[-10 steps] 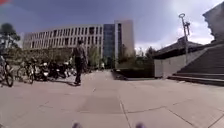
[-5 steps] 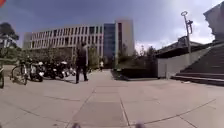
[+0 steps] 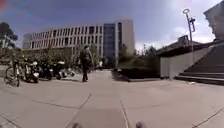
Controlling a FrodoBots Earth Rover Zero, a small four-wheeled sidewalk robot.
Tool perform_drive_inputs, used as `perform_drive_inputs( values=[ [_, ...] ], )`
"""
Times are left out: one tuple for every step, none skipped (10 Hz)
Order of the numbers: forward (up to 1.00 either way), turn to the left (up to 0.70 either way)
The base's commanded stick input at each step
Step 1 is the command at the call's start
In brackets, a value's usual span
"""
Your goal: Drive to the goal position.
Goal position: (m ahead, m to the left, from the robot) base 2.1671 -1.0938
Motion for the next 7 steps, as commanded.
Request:
perform_drive_inputs(
  values=[
    [0.70, 0.00],
    [0.70, 0.00],
    [0.70, 0.00],
    [0.70, 0.00],
    [0.70, 0.00],
    [0.70, 0.00],
    [0.70, 0.00]
  ],
)
